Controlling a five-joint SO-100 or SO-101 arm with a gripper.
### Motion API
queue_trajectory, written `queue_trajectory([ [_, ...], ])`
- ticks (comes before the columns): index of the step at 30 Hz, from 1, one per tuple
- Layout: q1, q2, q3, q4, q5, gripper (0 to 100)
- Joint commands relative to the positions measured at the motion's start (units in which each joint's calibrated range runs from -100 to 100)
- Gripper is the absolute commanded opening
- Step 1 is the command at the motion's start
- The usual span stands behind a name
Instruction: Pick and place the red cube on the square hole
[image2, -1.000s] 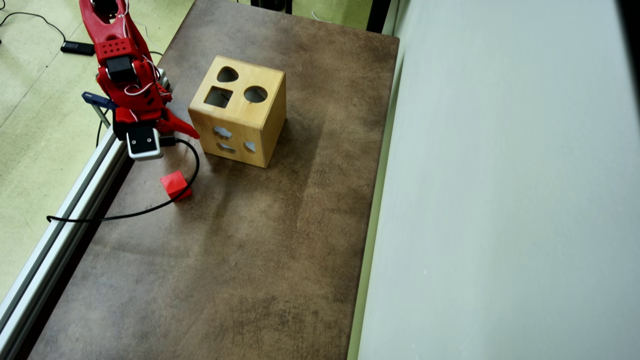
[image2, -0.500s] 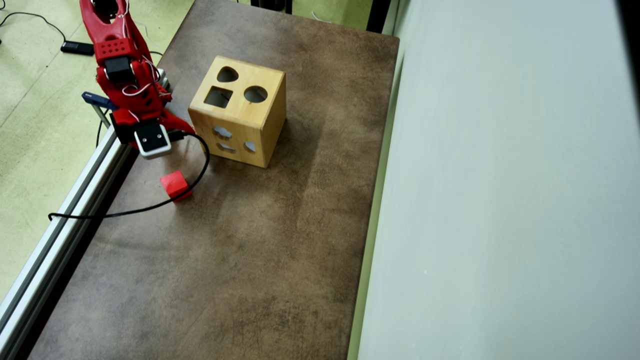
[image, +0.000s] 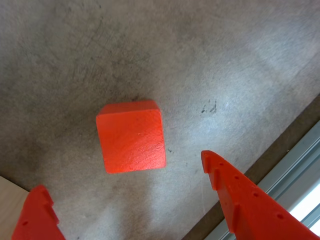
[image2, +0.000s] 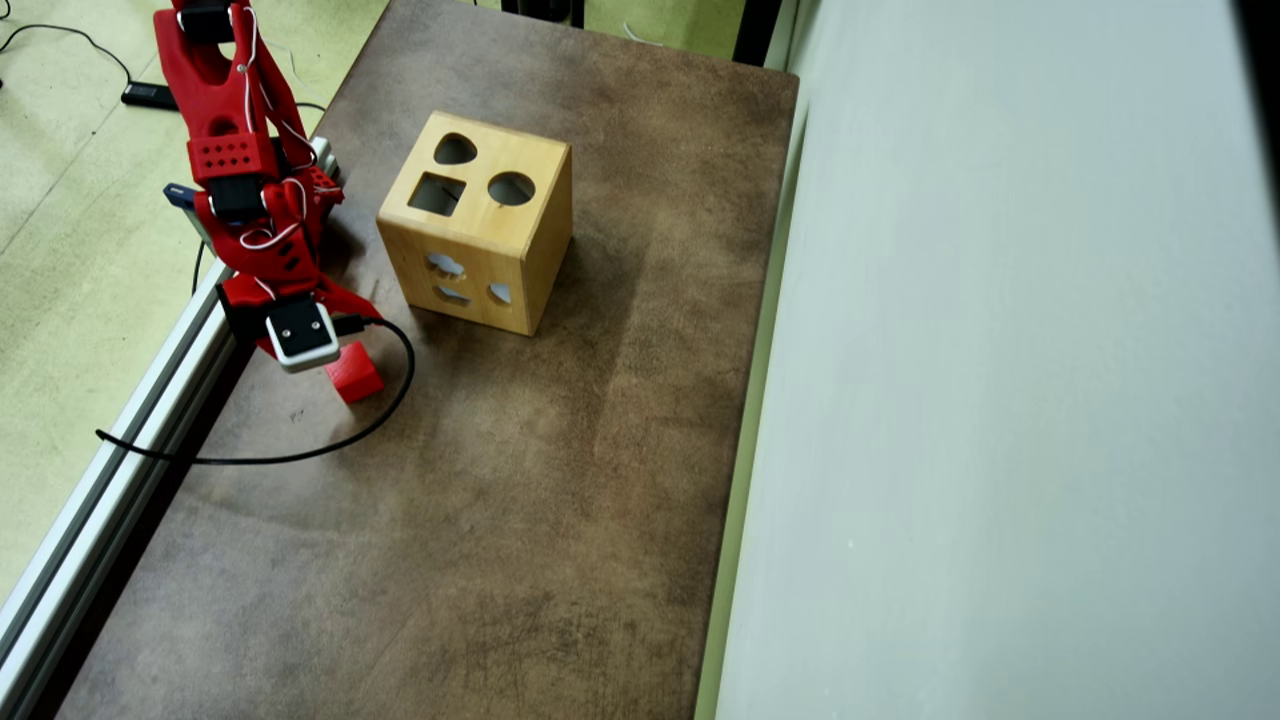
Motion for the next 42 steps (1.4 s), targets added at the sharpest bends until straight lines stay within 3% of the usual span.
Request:
queue_trajectory([
  [1,-0.6,1.1,-2.1,-0.9,0.3,45],
  [17,-0.7,6.7,-3.0,-1.2,0.2,45],
  [29,-0.7,15.0,-3.0,-15.6,0.1,45],
  [42,-0.7,15.8,-2.2,-15.3,-0.1,45],
])
